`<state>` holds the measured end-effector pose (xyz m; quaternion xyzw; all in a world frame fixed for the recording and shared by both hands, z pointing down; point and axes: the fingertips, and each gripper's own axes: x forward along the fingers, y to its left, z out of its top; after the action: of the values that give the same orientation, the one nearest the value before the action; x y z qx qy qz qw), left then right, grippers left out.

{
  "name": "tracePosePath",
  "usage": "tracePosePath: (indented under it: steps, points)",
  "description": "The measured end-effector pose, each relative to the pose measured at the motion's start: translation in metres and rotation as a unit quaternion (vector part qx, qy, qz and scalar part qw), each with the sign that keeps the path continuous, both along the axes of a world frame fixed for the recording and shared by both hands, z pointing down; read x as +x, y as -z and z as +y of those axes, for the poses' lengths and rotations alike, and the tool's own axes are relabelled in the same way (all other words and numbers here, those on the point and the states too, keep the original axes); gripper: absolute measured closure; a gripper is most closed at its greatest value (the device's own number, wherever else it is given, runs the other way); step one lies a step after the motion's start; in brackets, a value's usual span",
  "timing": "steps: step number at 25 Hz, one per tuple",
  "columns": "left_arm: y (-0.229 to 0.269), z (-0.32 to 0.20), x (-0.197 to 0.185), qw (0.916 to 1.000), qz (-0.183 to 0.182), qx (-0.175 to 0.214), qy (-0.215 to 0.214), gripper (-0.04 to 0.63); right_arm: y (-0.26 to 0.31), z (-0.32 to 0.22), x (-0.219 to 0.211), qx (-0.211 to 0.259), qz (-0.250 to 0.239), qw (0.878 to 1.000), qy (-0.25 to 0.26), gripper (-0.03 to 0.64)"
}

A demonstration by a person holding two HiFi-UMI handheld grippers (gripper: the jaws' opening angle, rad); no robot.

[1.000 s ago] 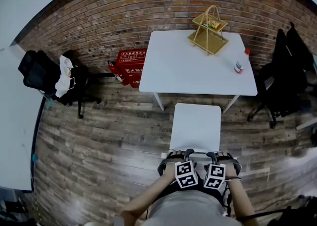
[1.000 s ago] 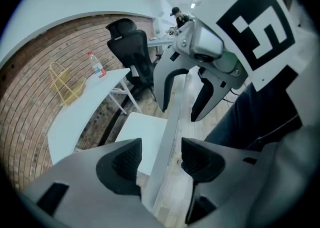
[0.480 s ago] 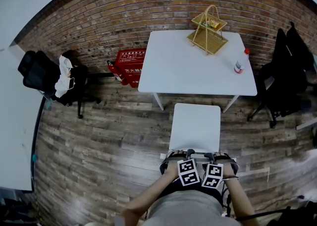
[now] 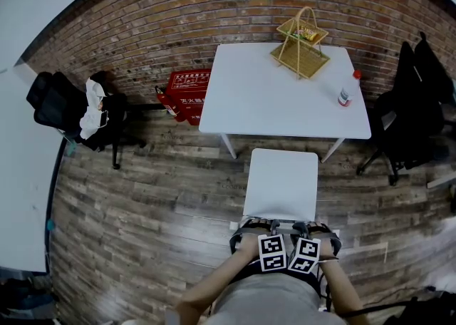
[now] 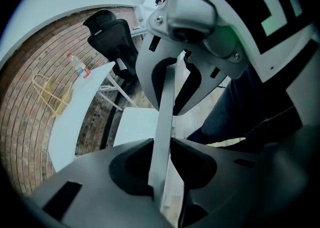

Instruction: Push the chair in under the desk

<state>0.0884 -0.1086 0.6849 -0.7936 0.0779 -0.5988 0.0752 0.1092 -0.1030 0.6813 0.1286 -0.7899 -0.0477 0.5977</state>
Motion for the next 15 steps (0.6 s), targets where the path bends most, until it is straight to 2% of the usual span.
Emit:
tracePosePath:
  steps: [7, 15]
  points:
    - [0.0006, 0.0000, -0.0004, 1.0000, -0.007, -0.002, -0.003, 0.491, -0.0023, -0.0049, 0.0079, 0.025, 0.008, 1.000, -0.002, 0.517]
    - [-0.0001, -0.0015, 0.0004, 0.9999, -0.008, -0.005, 0.011, 0.486, -0.0026, -0.0055, 0.0075, 0.002, -0.015, 1.000, 0.000, 0.520]
